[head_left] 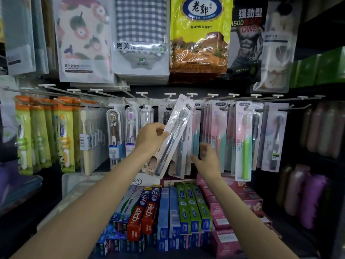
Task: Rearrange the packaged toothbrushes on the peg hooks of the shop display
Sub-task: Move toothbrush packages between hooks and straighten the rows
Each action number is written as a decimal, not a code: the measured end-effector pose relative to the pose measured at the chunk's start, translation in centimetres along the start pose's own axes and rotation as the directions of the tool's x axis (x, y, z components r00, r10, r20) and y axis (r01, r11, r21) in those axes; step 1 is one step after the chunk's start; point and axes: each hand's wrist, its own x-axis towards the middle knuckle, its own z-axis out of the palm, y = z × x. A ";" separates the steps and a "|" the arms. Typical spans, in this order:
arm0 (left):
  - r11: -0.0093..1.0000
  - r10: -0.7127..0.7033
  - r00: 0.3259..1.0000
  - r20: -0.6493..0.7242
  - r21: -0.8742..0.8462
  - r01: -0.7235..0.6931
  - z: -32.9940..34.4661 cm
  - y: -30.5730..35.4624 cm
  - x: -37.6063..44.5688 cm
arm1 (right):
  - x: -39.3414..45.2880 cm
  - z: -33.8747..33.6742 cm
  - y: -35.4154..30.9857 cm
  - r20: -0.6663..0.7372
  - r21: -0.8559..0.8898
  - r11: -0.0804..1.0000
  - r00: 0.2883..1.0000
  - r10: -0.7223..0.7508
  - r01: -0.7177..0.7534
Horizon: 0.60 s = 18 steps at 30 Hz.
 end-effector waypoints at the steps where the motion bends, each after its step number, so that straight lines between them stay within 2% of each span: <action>1: 1.000 0.002 1.000 -0.005 -0.001 -0.002 0.3 -0.1 0.0 | 0.0 0.0 0.0 0.007 0.003 1.000 1.000 -0.010 0.010; 5: 0.999 0.022 1.000 -0.011 0.042 -0.022 1.5 -0.7 0.0 | -0.6 0.9 -0.1 0.272 0.061 0.998 0.962 -0.024 0.007; 7: 0.999 0.027 1.000 0.016 0.046 -0.028 2.1 -1.0 -0.1 | -1.1 2.2 0.3 0.326 0.095 0.995 0.944 -0.046 0.015; 12: 0.997 -0.029 0.990 0.141 -0.062 0.038 2.2 -1.5 -0.2 | -1.7 4.5 0.9 0.381 0.274 0.957 0.902 -0.202 0.099; 18: 0.997 -0.051 0.980 0.190 -0.048 0.061 1.2 -1.8 0.1 | -1.0 5.3 1.8 0.334 0.369 0.911 0.889 -0.314 0.183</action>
